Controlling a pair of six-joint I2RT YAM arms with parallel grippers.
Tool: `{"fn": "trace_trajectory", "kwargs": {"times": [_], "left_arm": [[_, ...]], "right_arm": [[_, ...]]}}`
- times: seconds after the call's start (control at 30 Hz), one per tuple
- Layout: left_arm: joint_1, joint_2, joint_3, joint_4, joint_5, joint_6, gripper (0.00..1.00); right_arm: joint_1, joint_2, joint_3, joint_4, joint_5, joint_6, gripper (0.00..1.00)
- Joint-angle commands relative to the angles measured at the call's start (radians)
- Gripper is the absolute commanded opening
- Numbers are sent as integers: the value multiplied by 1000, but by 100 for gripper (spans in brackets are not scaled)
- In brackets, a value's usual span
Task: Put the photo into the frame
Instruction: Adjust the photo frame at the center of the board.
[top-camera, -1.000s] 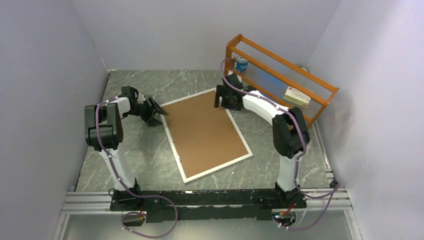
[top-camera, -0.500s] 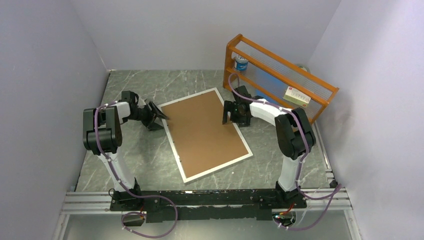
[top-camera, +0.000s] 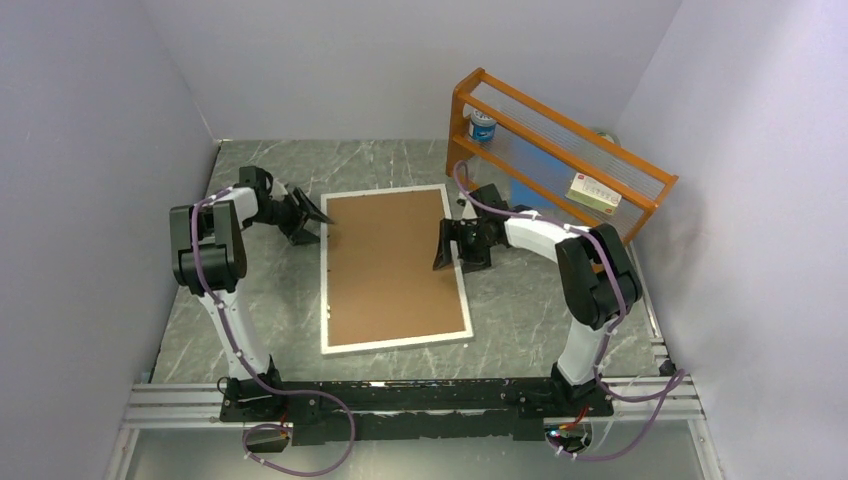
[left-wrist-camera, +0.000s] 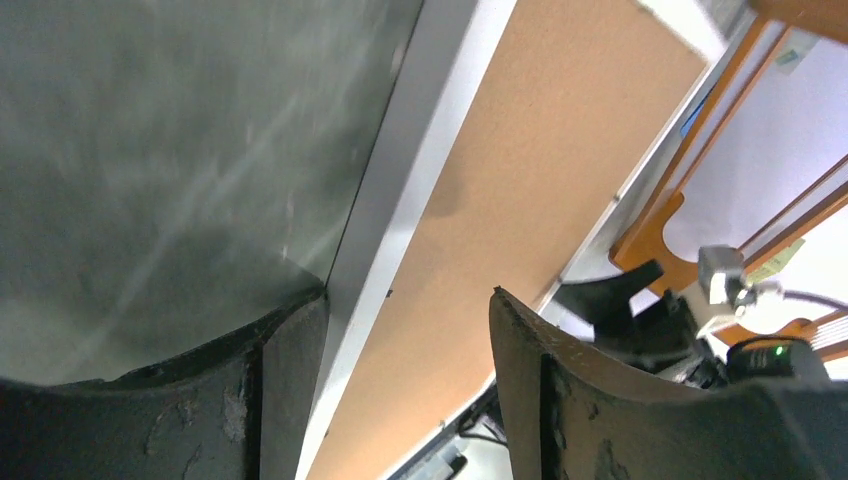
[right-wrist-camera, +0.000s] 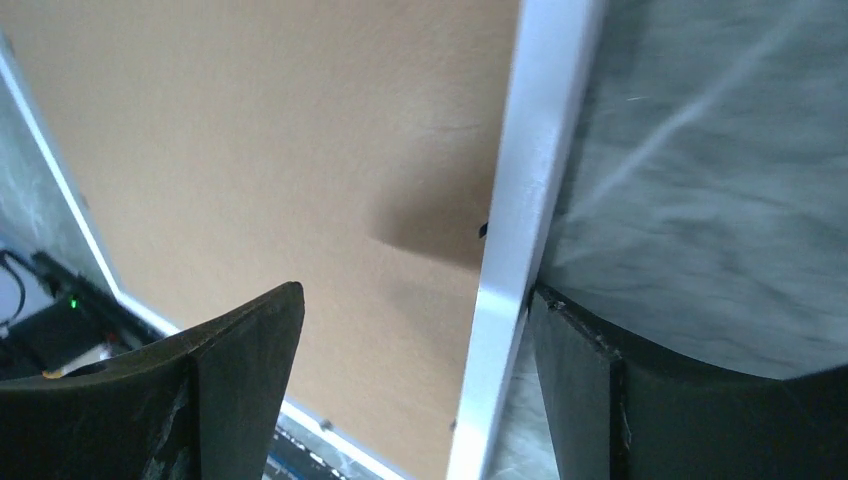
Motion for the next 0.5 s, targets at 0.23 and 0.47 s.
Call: {"fn": "trace_trajectory", "kwargs": {"times": [0.23,0.47], "left_arm": [[0,198,269,-52,25,84,66],[120,9,264,-159,-293,79,71]], "right_arm": [[326,14,36,223,-123,86,85],[322,-137,61,119,307,96,86]]}}
